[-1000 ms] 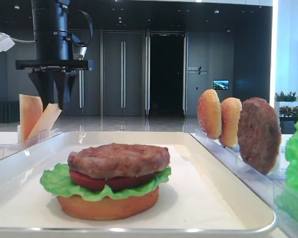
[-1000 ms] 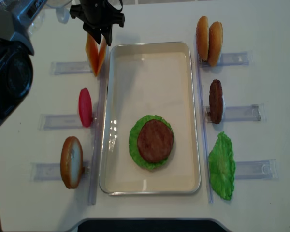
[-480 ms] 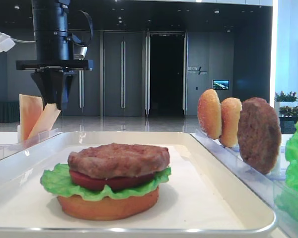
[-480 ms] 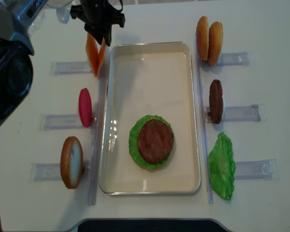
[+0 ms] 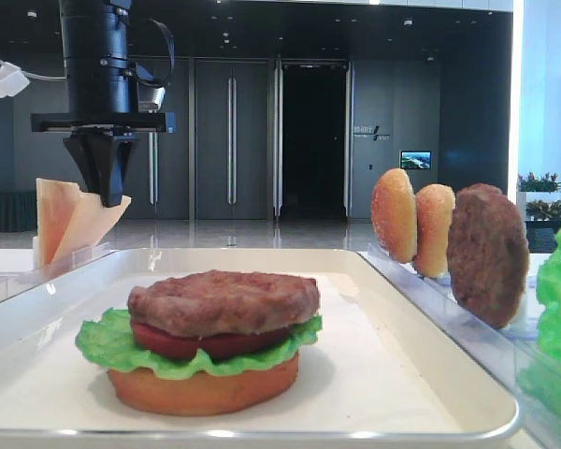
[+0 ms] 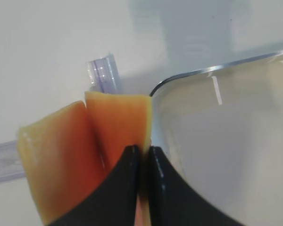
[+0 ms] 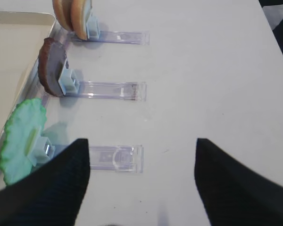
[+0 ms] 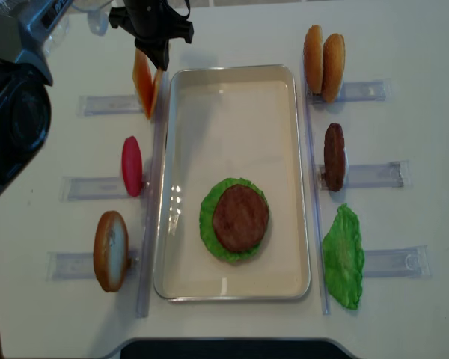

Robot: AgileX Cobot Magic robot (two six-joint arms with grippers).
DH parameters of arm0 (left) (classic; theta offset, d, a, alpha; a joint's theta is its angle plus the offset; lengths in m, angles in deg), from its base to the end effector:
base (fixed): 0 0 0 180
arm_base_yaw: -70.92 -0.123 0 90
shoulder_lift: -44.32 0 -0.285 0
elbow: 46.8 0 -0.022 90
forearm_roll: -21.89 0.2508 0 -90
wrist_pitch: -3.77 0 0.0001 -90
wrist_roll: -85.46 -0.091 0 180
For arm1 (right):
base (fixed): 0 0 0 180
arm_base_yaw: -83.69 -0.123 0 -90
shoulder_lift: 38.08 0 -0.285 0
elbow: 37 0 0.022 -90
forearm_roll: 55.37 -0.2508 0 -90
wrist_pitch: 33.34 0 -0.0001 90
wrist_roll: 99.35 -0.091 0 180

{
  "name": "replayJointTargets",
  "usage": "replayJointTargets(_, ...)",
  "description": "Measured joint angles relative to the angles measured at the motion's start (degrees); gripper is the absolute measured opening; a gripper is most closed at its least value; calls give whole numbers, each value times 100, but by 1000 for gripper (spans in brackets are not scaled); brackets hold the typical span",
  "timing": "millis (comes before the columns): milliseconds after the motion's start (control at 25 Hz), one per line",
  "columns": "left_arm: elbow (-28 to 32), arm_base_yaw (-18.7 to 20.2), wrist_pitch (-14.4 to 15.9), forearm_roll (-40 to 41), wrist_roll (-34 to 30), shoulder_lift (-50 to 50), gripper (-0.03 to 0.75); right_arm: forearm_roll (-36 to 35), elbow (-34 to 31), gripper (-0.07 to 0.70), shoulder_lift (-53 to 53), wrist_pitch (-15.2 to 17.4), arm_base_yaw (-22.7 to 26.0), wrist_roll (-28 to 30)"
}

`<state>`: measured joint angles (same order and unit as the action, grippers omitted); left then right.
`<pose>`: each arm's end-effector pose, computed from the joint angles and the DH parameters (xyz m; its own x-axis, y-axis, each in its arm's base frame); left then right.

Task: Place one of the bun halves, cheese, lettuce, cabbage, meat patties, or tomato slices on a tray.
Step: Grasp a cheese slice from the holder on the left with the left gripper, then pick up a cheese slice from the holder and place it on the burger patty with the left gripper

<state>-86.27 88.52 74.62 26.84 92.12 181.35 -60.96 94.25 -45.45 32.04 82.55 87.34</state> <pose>0.4581 -0.1375 0.2172 -0.9550 0.2112 -0.2083 0.2027 0.9773 0.0618 -0.0095 0.0079 0.2703 -0.5121 -0.0858 -0.8546 -0.1347 0.9907 -0.0188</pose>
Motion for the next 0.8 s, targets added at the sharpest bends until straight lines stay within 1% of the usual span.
replayJointTargets(440,5,7,5,38,0,-120,29,0,0,482,0,0,0,0)
replayJointTargets(800,5,7,5,-30,0,-671,27,0,0,482,0,0,0,0)
